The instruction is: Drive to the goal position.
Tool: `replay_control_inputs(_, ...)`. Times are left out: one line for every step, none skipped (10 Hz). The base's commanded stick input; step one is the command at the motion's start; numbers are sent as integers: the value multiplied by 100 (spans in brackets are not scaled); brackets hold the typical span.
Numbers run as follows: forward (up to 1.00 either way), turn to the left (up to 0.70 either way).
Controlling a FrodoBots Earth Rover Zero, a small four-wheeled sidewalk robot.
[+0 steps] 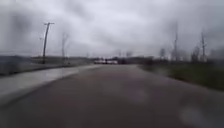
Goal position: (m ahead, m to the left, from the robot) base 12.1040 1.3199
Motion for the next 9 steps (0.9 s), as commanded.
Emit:
replay_control_inputs(100, -1)
replay_control_inputs(100, -26)
replay_control_inputs(100, -41)
replay_control_inputs(100, -36)
replay_control_inputs(100, -1)
replay_control_inputs(100, -1)
replay_control_inputs(100, -1)
replay_control_inputs(100, -1)
replay_control_inputs(100, -1)
